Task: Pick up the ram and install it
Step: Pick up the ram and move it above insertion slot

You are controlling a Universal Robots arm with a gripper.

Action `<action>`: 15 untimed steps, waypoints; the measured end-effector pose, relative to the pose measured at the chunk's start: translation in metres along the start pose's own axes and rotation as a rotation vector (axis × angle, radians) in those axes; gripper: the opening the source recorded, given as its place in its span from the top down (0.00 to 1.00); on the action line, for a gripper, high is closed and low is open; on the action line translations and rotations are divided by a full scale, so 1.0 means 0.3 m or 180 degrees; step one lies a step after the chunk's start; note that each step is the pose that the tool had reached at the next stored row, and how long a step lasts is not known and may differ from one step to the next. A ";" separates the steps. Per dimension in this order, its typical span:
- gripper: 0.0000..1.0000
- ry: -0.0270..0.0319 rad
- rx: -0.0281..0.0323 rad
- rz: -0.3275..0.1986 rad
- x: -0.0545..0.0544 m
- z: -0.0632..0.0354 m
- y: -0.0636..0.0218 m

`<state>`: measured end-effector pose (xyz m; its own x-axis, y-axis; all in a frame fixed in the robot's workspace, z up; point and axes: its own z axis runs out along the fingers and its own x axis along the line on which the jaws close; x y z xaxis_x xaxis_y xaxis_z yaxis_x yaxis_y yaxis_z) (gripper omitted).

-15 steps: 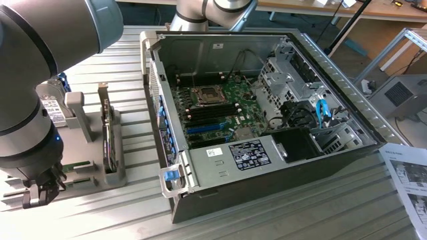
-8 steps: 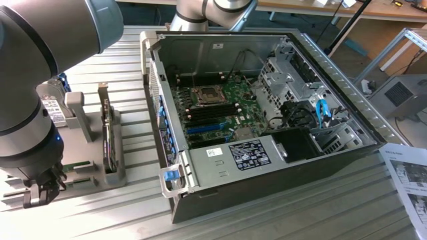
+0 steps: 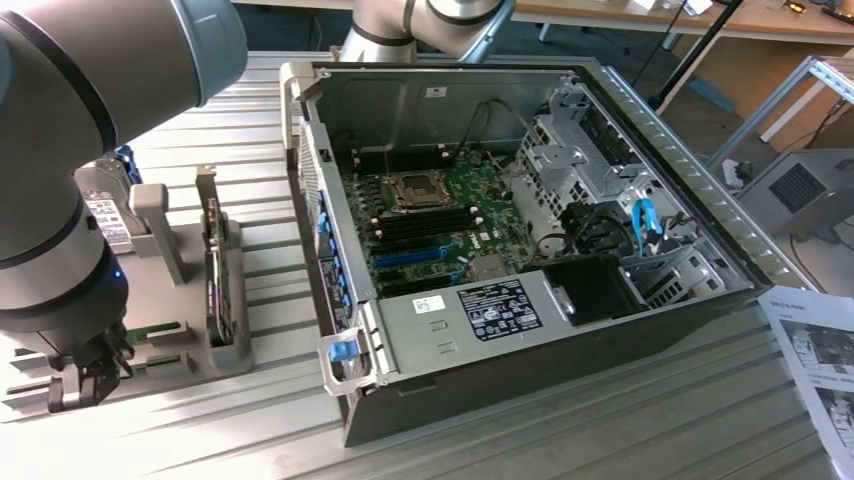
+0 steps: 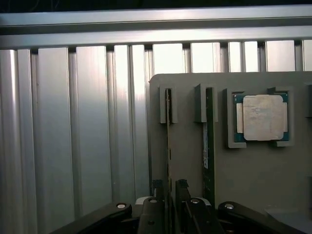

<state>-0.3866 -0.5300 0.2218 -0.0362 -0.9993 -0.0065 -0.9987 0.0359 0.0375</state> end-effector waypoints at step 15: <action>0.76 0.0001 -0.0001 0.0000 0.000 0.030 -0.001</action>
<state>-0.3866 -0.5300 0.2126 -0.0363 -0.9993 -0.0064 -0.9986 0.0360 0.0377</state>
